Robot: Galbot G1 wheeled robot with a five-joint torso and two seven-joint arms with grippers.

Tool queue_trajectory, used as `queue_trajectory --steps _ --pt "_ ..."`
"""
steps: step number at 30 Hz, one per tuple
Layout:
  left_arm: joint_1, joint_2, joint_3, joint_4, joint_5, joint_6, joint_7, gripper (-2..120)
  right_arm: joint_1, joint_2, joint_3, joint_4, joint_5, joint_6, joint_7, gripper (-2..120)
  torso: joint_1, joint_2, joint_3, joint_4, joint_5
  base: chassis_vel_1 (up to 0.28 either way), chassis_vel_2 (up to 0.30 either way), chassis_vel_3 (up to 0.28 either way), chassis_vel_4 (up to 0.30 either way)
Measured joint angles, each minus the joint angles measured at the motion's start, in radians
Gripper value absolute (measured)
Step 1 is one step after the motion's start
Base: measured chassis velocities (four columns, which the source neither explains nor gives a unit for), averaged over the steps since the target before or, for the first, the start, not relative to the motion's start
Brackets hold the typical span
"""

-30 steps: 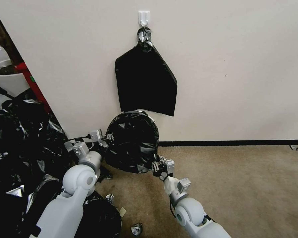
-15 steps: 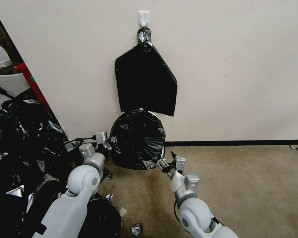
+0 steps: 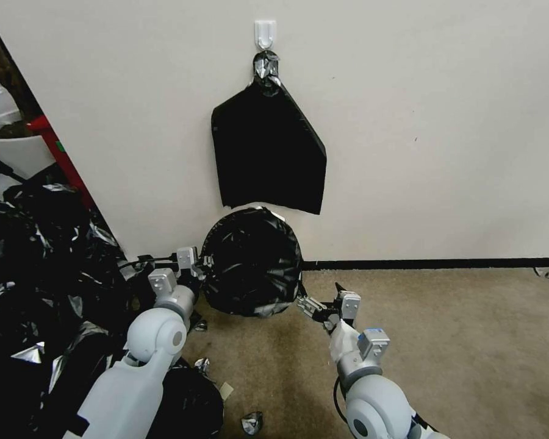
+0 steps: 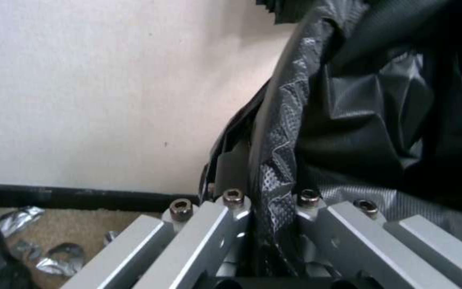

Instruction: Place a trash bag onto the trash bin.

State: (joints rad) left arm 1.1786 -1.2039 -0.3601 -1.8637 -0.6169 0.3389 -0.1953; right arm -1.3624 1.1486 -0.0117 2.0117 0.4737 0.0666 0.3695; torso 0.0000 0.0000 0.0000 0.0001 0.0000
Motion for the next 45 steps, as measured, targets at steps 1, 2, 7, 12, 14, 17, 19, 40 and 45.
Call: queue_trajectory --steps 1,2,7,12,14,17,19,40,45 --pt "0.000 -0.002 0.000 -0.001 0.000 0.000 -0.005 3 -0.007 -0.004 0.000 -0.009 -0.038 0.038 -0.050 100 0.000 0.000 0.000 0.0000 -0.0001 0.000 0.000 0.000 0.000" --pt "0.000 -0.002 0.000 -0.001 0.000 0.000 -0.005 3 -0.007 -0.004 0.000 -0.009 -0.038 0.038 -0.050 100 0.000 0.000 0.000 0.0000 -0.0001 0.000 0.000 0.000 0.000" --pt "-0.001 -0.007 -0.003 -0.008 -0.020 0.005 -0.026 3 -0.042 -0.032 0.009 -0.081 -0.266 0.222 -0.348 100 0.000 0.000 0.000 -0.0001 -0.0001 0.000 0.000 0.000 0.000" --pt "-0.001 -0.013 -0.007 -0.026 -0.059 0.017 -0.040 3 -0.028 -0.007 0.074 -0.159 -0.580 0.351 -0.510 100 0.000 0.000 0.000 -0.0001 0.0000 0.000 0.000 0.000 0.000" --pt "0.001 -0.014 -0.009 -0.033 -0.068 0.019 -0.042 3 -0.015 0.009 0.104 -0.176 -0.684 0.374 -0.540 100 0.000 0.000 0.000 0.0000 0.0001 0.000 0.000 0.000 0.000" --pt "0.004 -0.014 -0.011 -0.038 -0.071 0.021 -0.043 3 -0.010 0.014 0.112 -0.180 -0.717 0.375 -0.545 97 0.000 0.000 0.000 0.0000 0.0000 0.000 0.000 0.000 0.000" --pt "0.005 -0.015 -0.013 -0.044 -0.077 0.022 -0.045 3 -0.008 0.017 0.117 -0.184 -0.734 0.372 -0.554 89 0.000 0.000 0.000 0.0000 -0.0001 0.000 0.000 0.000 0.000" --pt "0.010 -0.016 -0.015 -0.112 -0.145 0.058 -0.081 3 0.011 0.044 0.123 -0.243 -0.783 0.422 -0.631 12 0.000 0.000 0.000 -0.0001 0.0000 0.000 0.000 0.000 0.000" --pt "0.011 -0.016 -0.015 -0.131 -0.172 0.074 -0.090 3 0.033 0.056 0.111 -0.296 -0.706 0.461 -0.730 0 0.000 0.000 0.000 -0.0001 0.0000 0.000 0.000 0.000 0.000"
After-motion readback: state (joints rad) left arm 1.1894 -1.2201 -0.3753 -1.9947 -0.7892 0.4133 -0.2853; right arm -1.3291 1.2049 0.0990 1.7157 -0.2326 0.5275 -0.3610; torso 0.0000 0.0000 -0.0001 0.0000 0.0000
